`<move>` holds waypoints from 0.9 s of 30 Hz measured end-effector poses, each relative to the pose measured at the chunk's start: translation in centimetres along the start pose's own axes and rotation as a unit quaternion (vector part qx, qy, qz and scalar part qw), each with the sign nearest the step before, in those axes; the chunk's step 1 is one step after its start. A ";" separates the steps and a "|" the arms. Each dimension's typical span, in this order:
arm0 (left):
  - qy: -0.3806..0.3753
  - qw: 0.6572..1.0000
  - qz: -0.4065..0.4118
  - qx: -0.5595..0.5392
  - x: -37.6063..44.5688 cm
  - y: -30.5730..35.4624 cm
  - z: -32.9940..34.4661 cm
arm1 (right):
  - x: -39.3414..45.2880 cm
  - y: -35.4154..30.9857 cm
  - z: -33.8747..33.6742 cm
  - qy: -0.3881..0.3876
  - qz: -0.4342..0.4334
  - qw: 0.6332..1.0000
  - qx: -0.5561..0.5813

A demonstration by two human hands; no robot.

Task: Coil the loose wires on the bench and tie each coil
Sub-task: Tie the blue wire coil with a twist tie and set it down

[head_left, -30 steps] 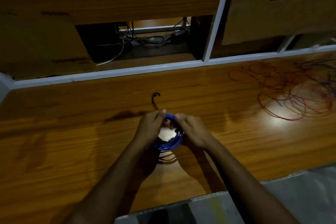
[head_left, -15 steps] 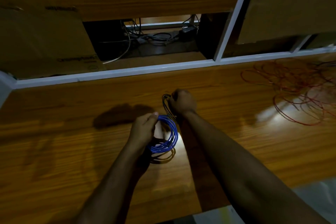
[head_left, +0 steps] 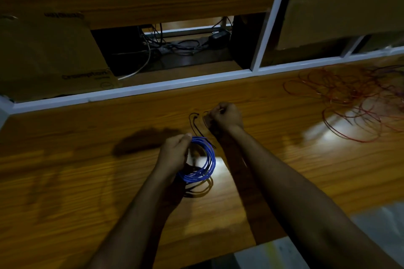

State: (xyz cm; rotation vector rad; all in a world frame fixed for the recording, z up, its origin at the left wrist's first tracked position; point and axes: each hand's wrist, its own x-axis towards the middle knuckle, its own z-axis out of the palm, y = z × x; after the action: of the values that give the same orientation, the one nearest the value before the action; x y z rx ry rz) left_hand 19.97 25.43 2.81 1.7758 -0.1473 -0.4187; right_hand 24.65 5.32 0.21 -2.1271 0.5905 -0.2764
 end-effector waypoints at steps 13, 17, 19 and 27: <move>-0.146 0.988 -0.023 -0.037 -2.9 5.2 13.4 | -7.3 6.8 -16.3 0.024 0.006 0.964 0.266; -0.190 0.980 -0.029 -0.051 -5.2 6.6 18.2 | -9.9 11.1 -21.2 0.058 0.022 0.967 0.247; -0.206 0.978 -0.021 -0.031 -6.1 7.1 20.2 | -10.9 12.8 -23.3 0.095 0.024 0.968 0.230; -0.235 0.971 0.003 -0.041 -9.2 9.3 26.3 | -12.8 15.9 -28.6 0.174 -0.013 0.970 0.169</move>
State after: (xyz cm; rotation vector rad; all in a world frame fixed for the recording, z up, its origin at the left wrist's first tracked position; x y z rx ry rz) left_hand 3.26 2.00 8.58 1.5681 -0.4615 -0.8249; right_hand -2.82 -16.21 4.27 -1.7678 0.6627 -0.7239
